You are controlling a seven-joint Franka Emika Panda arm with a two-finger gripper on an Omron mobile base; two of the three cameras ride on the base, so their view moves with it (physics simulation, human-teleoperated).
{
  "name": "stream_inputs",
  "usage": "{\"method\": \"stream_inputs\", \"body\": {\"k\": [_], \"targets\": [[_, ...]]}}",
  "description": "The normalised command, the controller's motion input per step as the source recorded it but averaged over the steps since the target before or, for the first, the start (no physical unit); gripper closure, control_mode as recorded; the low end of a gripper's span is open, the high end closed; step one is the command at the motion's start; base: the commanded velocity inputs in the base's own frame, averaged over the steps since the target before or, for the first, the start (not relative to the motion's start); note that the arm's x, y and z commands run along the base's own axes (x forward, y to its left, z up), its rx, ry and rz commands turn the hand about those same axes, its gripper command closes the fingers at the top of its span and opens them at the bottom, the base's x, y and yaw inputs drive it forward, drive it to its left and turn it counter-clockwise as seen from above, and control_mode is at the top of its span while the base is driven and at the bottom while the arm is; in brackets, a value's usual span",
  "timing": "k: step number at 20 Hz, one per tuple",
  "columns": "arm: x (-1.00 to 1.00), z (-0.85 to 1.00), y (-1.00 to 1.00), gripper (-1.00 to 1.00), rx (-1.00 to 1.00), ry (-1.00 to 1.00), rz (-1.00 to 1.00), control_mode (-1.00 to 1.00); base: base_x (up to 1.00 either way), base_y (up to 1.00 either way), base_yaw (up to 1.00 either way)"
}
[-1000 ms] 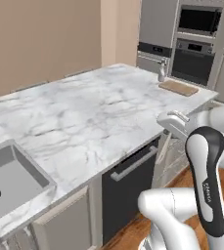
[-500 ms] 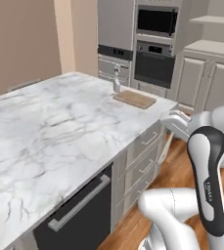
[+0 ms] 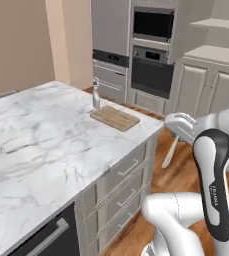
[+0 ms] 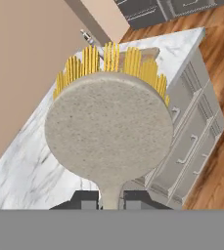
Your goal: Grab the spray bottle from the cabinet, then place it next to the cutting board for sanitizing. Then grab the dish brush from the countertop next to the sink and place it next to the cutting board.
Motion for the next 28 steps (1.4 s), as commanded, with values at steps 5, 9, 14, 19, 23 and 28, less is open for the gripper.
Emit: {"method": "stream_inputs", "body": {"k": [5,9,14,19,23,28], "targets": [[0.0,0.0,0.0,1.0,0.0,0.0,0.0,1.0,1.0,-0.98,0.42],[0.0,0.0,0.0,1.0,0.0,0.0,0.0,1.0,0.92,-0.95,0.43],[0.0,0.0,0.0,1.0,0.0,0.0,0.0,1.0,0.79,-0.12,0.4],[0.0,0.0,0.0,1.0,0.0,0.0,0.0,1.0,0.52,-0.07,0.43],[0.0,0.0,0.0,1.0,0.0,0.0,0.0,1.0,0.08,-0.39,0.36],[0.0,0.0,0.0,1.0,0.0,0.0,0.0,1.0,0.12,-0.47,0.38]]}}
